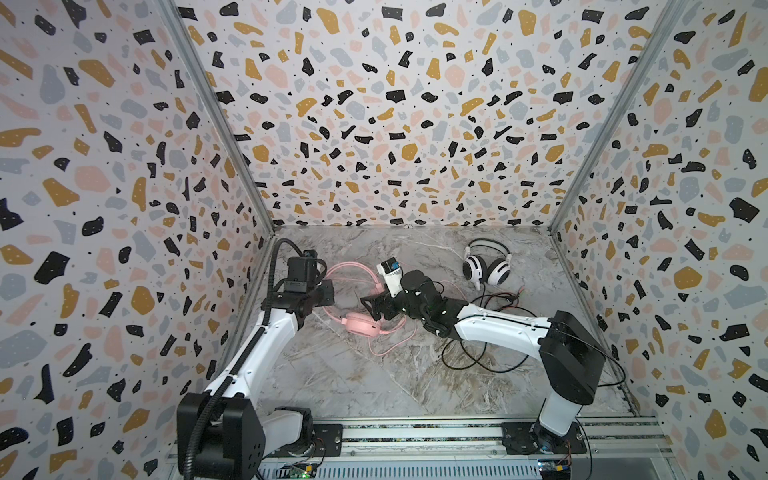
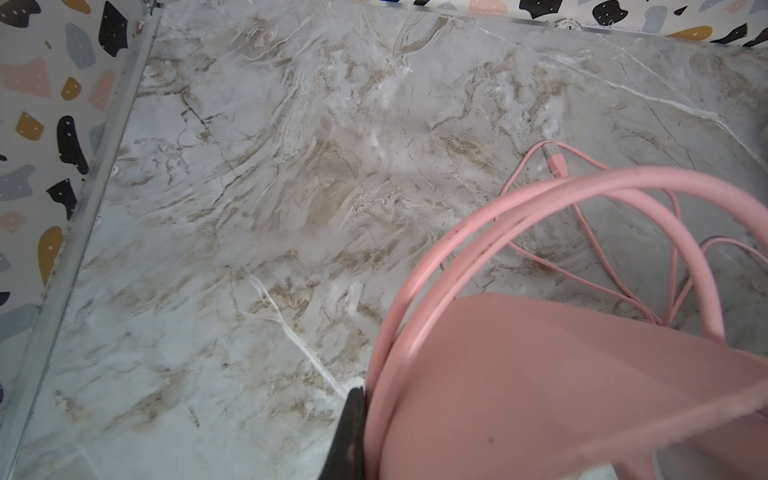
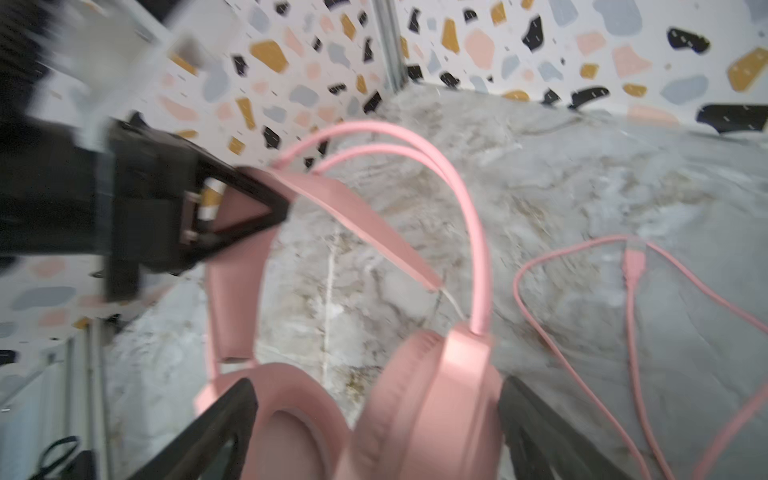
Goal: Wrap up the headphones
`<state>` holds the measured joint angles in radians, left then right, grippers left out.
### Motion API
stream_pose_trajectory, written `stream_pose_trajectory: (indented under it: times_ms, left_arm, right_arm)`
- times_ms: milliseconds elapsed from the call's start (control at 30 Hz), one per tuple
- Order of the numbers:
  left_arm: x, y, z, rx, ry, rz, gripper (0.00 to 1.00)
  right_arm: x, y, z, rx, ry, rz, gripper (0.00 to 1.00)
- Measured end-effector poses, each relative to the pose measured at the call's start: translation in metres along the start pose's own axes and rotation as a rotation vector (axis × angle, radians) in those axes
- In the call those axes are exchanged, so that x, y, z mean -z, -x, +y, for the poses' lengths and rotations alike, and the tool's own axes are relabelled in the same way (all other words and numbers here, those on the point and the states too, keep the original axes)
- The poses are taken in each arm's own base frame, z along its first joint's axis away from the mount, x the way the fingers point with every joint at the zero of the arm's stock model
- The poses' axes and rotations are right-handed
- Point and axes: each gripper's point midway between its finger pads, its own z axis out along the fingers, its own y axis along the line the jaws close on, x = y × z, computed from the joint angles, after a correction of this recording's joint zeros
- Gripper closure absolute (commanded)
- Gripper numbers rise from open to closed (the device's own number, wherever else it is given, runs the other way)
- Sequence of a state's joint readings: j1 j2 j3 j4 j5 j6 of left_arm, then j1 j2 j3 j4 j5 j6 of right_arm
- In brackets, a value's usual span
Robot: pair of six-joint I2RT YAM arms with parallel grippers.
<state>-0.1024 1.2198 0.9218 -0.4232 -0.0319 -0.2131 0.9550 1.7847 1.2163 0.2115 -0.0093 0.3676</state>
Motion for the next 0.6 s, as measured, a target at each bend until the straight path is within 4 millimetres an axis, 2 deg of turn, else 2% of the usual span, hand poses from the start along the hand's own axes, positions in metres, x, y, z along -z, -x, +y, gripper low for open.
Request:
stream_pose_trajectory:
  times_ms: [100, 233, 333, 400, 433, 600]
  left_arm:
    - [0.001, 0.001, 0.001, -0.002, 0.004, -0.005, 1.00]
    - [0.003, 0.001, 0.000, -0.004, 0.006, -0.009, 1.00]
    - [0.008, 0.005, -0.001, -0.004, 0.000, -0.034, 0.99]
    - [0.012, 0.005, -0.001, -0.003, -0.004, -0.044, 0.93]
    - [0.012, 0.006, -0.001, -0.003, -0.003, -0.047, 0.89]
    - [0.010, 0.003, -0.005, 0.004, -0.027, -0.030, 0.70]
  right_arm:
    - [-0.006, -0.025, -0.018, 0.013, -0.084, 0.080, 0.08]
    - [-0.004, -0.030, -0.026, 0.032, -0.132, 0.099, 0.15]
    - [-0.004, -0.030, -0.023, 0.038, -0.116, 0.098, 0.45]
    - [-0.004, -0.032, -0.018, 0.041, -0.096, 0.106, 0.63]
    - [-0.004, -0.032, -0.019, 0.038, -0.100, 0.107, 0.66]
    - [-0.002, -0.035, -0.034, 0.051, -0.149, 0.125, 0.70]
